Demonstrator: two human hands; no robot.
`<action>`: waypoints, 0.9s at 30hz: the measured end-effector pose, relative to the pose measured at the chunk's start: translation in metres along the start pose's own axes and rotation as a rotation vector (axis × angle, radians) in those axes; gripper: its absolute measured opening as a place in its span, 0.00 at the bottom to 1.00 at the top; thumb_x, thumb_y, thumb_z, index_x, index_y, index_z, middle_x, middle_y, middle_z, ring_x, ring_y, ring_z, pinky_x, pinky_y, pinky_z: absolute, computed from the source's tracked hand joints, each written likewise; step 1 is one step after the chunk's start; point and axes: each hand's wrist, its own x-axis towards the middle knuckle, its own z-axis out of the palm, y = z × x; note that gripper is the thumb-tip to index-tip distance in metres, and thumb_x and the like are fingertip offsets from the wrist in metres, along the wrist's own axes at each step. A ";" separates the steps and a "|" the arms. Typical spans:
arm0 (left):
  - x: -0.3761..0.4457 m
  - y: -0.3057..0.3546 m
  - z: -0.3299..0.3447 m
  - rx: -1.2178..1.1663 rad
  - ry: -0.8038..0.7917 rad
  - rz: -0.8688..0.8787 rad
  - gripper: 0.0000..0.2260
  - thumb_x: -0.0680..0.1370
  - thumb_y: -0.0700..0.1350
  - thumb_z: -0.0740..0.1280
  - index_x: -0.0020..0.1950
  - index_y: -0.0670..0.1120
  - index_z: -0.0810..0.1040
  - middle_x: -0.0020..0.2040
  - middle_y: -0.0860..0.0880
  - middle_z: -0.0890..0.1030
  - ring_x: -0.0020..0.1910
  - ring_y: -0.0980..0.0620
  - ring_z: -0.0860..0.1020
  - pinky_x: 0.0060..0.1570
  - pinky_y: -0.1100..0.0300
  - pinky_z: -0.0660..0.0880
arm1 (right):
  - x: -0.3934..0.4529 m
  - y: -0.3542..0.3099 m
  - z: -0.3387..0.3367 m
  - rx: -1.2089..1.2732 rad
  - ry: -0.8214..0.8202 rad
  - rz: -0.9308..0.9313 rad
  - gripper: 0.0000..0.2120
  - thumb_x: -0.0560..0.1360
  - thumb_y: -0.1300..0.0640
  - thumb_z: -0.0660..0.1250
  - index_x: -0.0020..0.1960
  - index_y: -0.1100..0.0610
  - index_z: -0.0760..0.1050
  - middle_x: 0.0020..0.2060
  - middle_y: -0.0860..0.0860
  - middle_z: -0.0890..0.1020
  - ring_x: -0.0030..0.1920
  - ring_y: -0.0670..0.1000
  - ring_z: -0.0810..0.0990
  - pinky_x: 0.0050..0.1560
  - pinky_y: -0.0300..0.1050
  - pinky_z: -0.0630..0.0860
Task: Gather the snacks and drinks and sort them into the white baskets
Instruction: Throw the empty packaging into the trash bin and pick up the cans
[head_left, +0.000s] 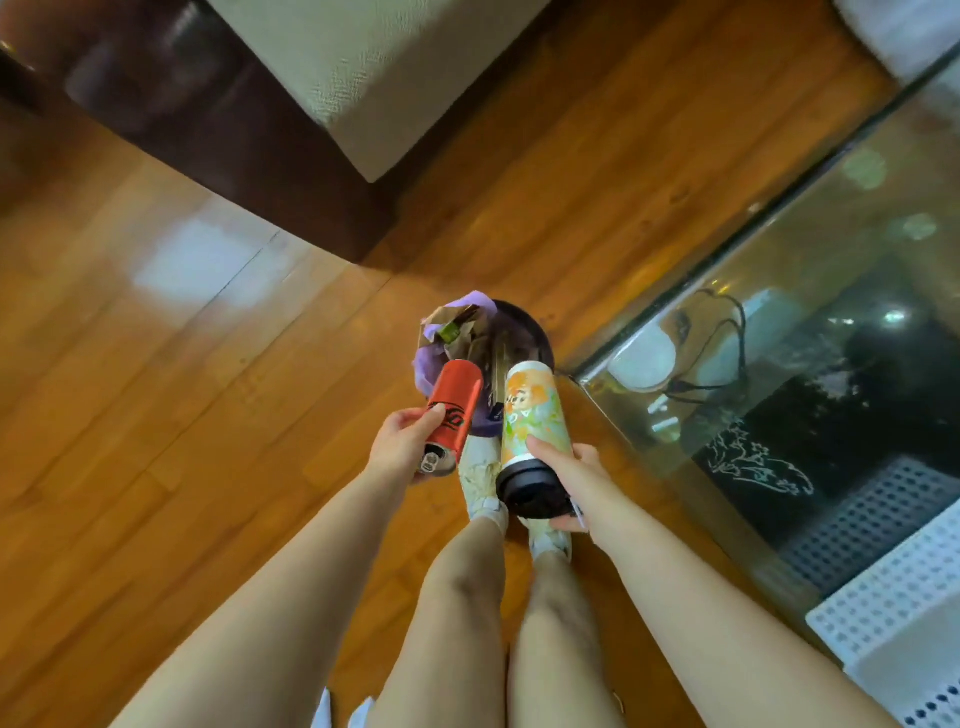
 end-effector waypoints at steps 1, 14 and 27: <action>0.014 0.001 0.005 -0.010 0.008 -0.009 0.17 0.74 0.55 0.68 0.57 0.49 0.71 0.44 0.47 0.80 0.37 0.50 0.80 0.34 0.58 0.75 | 0.011 -0.004 0.004 0.024 -0.014 0.029 0.32 0.67 0.43 0.71 0.65 0.52 0.63 0.60 0.56 0.74 0.57 0.60 0.76 0.48 0.54 0.79; 0.124 -0.003 0.059 -0.093 0.054 -0.018 0.21 0.78 0.57 0.59 0.61 0.43 0.74 0.57 0.39 0.80 0.56 0.40 0.79 0.60 0.44 0.74 | 0.114 -0.047 0.030 0.200 -0.058 0.181 0.37 0.65 0.39 0.70 0.68 0.52 0.63 0.63 0.58 0.73 0.59 0.61 0.74 0.39 0.52 0.76; 0.069 -0.011 0.029 -0.249 -0.005 0.038 0.13 0.81 0.50 0.56 0.61 0.46 0.70 0.54 0.50 0.72 0.55 0.51 0.69 0.58 0.53 0.68 | 0.078 -0.022 0.009 0.442 -0.034 0.067 0.30 0.75 0.43 0.63 0.72 0.53 0.60 0.69 0.59 0.67 0.71 0.62 0.63 0.68 0.60 0.65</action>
